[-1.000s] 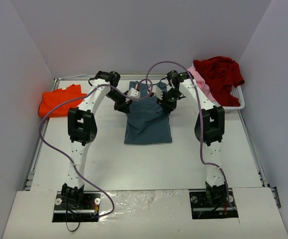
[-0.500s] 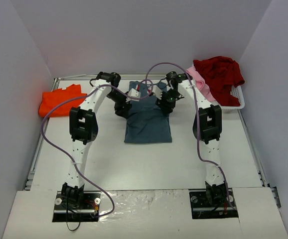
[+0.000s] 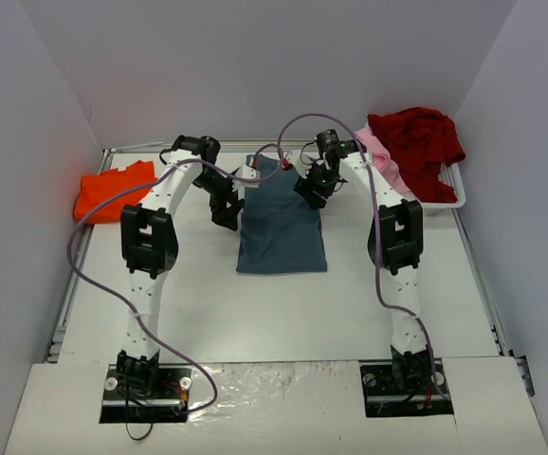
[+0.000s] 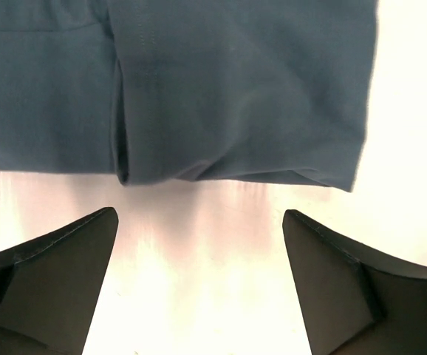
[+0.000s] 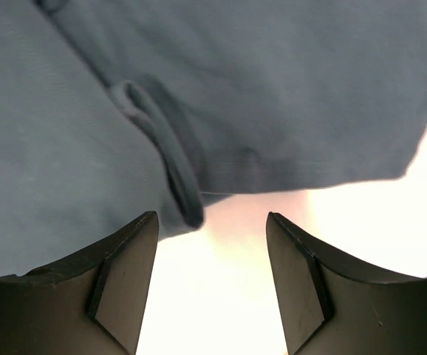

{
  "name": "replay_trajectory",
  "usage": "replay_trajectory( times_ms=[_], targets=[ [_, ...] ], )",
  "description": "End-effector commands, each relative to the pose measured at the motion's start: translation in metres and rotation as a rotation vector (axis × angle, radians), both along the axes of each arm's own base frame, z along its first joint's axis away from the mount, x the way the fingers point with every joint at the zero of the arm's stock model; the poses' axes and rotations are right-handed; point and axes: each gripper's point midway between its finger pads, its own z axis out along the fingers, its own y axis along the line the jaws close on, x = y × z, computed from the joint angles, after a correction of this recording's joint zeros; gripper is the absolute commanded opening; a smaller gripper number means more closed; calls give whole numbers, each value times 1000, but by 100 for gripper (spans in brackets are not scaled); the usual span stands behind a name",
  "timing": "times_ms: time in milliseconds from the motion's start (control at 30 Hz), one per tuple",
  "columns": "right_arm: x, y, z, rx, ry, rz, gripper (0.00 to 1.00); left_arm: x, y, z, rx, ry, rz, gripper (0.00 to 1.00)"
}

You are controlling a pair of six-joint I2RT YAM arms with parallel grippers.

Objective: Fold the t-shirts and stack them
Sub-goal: Fold the folded rectangular tshirt in 1/3 of the way

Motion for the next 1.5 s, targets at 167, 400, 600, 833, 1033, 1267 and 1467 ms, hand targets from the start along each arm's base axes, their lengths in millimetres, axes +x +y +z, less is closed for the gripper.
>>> replay_trajectory(
  times_ms=[167,400,600,833,1033,1267,1467],
  targets=[
    [-12,-21,67,40,-134,-181,57,-67,8,66,-86,82,88,95],
    [-74,-27,66,80,-25,-197,57,-117,-1,38,-206,340,162,94],
    [-118,-29,58,105,82,-224,56,-128,1,6,-256,585,312,94],
    [-159,-29,29,123,243,-259,55,-91,21,-19,-184,434,642,94],
    [-167,-28,18,129,290,-257,54,-78,37,-18,-170,361,792,98],
    [-168,-34,-6,144,372,-277,54,-84,27,-20,-210,434,772,56],
    [-172,-39,-24,159,439,-283,52,-92,22,-28,-208,484,737,34]
  ],
)
